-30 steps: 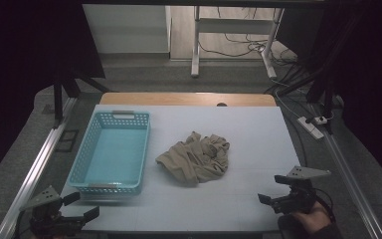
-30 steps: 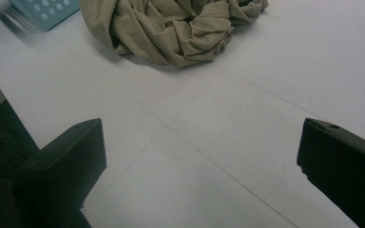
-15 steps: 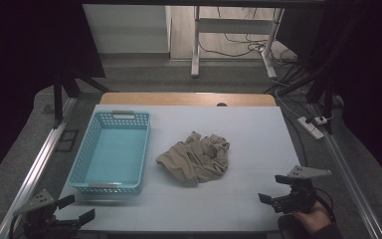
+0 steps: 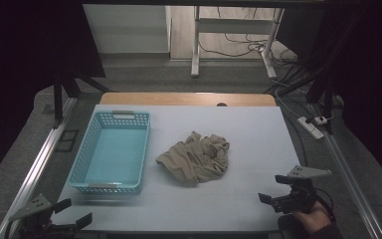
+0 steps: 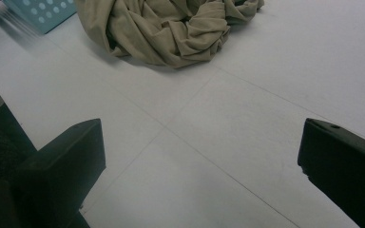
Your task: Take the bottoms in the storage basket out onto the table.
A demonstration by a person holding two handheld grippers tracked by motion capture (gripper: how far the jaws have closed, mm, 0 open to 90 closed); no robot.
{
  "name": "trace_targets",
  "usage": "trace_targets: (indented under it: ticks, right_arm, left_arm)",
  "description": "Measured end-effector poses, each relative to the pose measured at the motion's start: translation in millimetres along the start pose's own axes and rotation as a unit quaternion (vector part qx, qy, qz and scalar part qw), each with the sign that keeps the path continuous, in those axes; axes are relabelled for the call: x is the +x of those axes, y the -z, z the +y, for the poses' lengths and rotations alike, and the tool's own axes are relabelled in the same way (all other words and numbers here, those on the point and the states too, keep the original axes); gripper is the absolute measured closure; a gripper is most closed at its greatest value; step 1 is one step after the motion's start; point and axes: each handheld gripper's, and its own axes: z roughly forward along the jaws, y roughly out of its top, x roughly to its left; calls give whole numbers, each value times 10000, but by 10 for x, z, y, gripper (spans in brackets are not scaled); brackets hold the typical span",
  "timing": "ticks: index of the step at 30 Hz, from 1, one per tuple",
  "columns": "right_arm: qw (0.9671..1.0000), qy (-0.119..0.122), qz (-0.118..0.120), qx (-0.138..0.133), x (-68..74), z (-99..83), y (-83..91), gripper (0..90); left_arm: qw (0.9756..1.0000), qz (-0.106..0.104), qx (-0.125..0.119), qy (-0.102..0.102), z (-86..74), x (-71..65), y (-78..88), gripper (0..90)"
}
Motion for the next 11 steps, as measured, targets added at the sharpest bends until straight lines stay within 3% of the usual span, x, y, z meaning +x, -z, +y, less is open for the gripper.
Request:
trace_targets:
  ticks: [11]
  right_arm:
    - [10000, 39, -12, 28, 1, 0, -10, 18]
  left_arm:
    - [9997, -107, 199, 14, -18, -4, 3, 0]
